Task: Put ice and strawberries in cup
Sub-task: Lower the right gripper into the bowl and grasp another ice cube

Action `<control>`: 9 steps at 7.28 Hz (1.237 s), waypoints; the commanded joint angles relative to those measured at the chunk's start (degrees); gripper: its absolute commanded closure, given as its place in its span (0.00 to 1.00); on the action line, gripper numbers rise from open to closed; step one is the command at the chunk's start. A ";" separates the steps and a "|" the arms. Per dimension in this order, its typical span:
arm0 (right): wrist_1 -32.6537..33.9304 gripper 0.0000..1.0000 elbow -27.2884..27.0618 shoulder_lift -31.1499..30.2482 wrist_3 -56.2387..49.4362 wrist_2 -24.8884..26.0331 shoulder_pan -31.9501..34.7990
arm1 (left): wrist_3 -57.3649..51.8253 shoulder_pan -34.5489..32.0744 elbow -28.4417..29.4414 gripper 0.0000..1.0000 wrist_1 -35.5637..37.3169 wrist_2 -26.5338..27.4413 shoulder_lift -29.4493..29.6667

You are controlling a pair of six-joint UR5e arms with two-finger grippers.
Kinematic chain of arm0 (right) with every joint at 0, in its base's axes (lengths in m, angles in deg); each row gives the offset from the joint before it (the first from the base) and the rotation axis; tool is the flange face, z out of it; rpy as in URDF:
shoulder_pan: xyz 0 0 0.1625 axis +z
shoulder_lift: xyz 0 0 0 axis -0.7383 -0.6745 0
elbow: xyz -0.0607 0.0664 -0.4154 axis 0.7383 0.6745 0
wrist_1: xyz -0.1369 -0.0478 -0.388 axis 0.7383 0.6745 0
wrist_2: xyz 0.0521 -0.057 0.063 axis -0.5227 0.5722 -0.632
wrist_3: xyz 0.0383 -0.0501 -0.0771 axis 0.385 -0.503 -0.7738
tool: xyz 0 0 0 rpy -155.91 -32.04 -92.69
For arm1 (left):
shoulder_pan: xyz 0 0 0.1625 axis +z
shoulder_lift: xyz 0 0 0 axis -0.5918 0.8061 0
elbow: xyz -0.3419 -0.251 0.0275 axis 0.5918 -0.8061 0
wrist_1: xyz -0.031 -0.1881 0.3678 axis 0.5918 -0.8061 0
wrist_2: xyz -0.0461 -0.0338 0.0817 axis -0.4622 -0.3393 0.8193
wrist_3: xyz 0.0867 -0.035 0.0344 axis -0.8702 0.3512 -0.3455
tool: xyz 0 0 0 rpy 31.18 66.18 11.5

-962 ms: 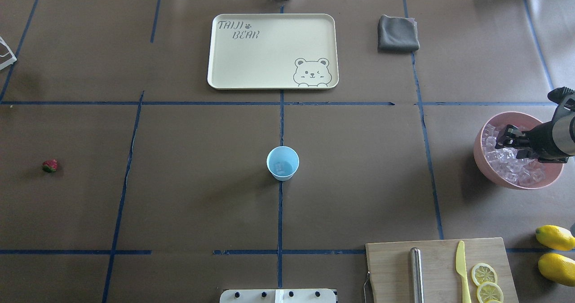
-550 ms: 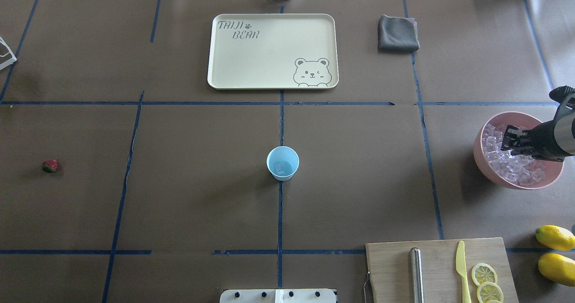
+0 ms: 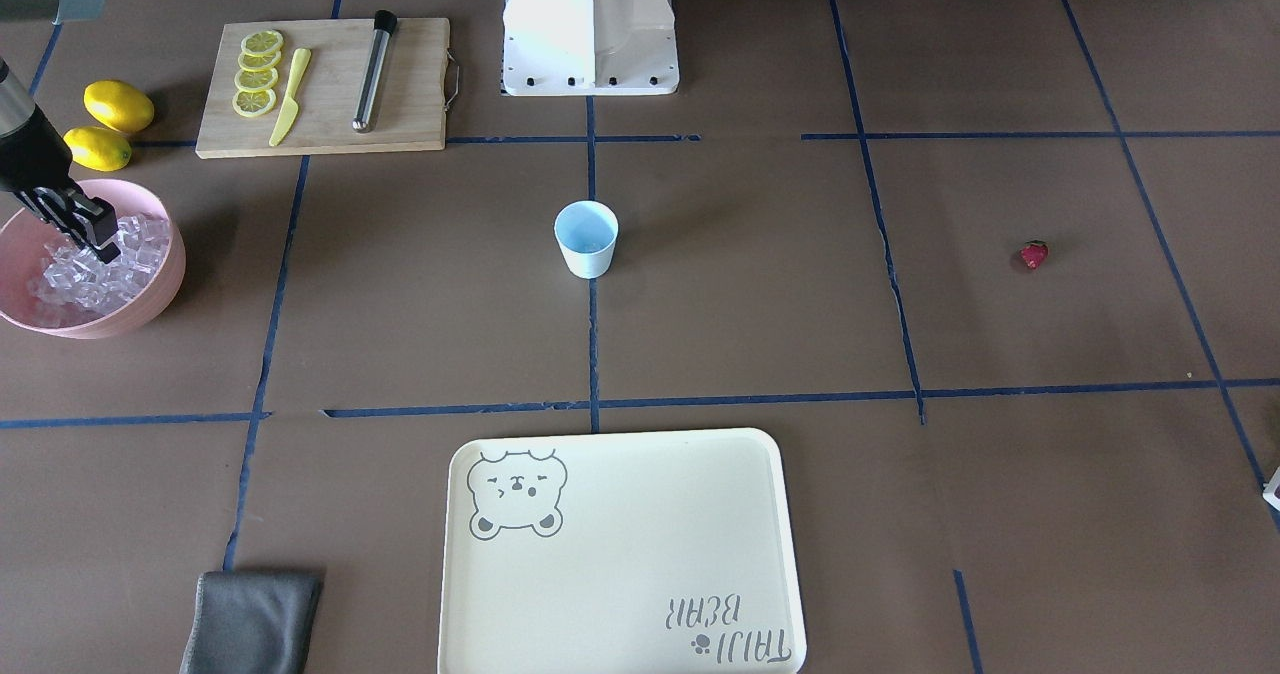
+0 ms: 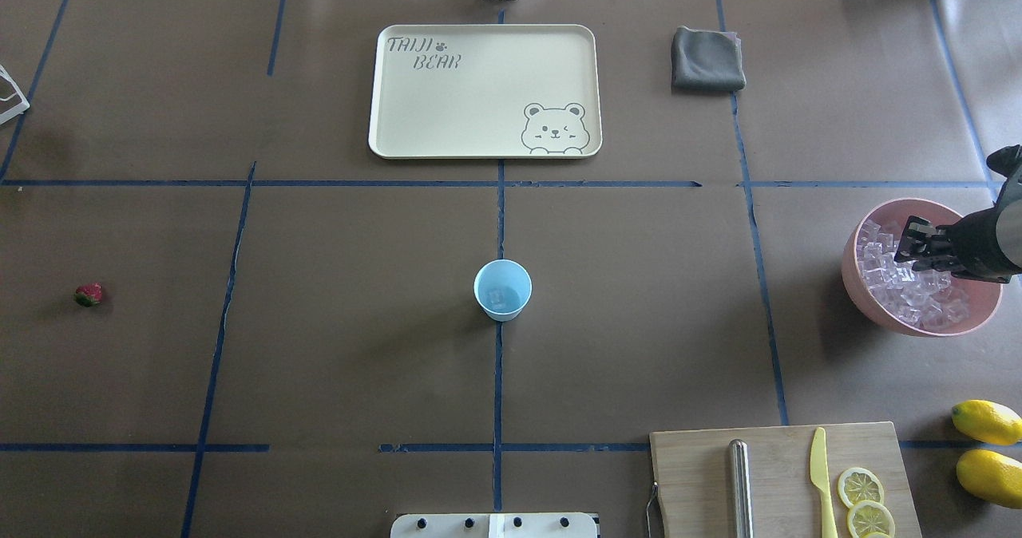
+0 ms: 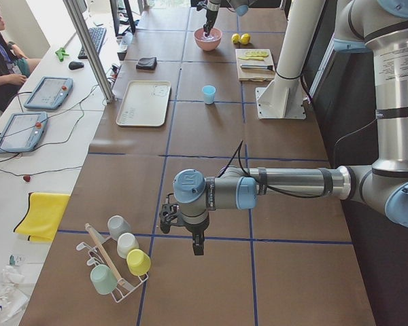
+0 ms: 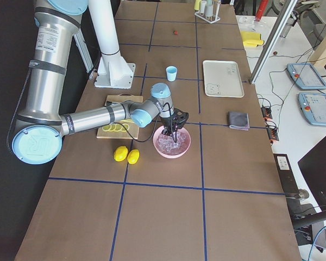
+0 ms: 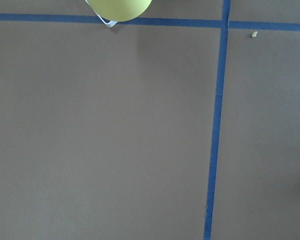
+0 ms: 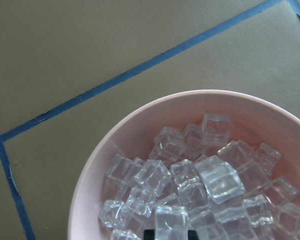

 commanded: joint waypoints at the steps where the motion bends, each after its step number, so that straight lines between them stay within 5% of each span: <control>1: 4.46 0.98 -4.83 0.03 -5.66 0.17 0.83 | 0.00 0.00 0.00 0.00 0.00 0.00 -0.03; 7: 4.48 1.00 -6.52 0.64 -43.71 -1.14 0.83 | 0.00 0.18 0.26 0.00 0.00 0.00 -0.03; 9: 4.56 1.00 -6.96 3.01 -48.58 -4.46 0.83 | 0.00 0.35 0.26 0.00 -0.09 0.00 -0.03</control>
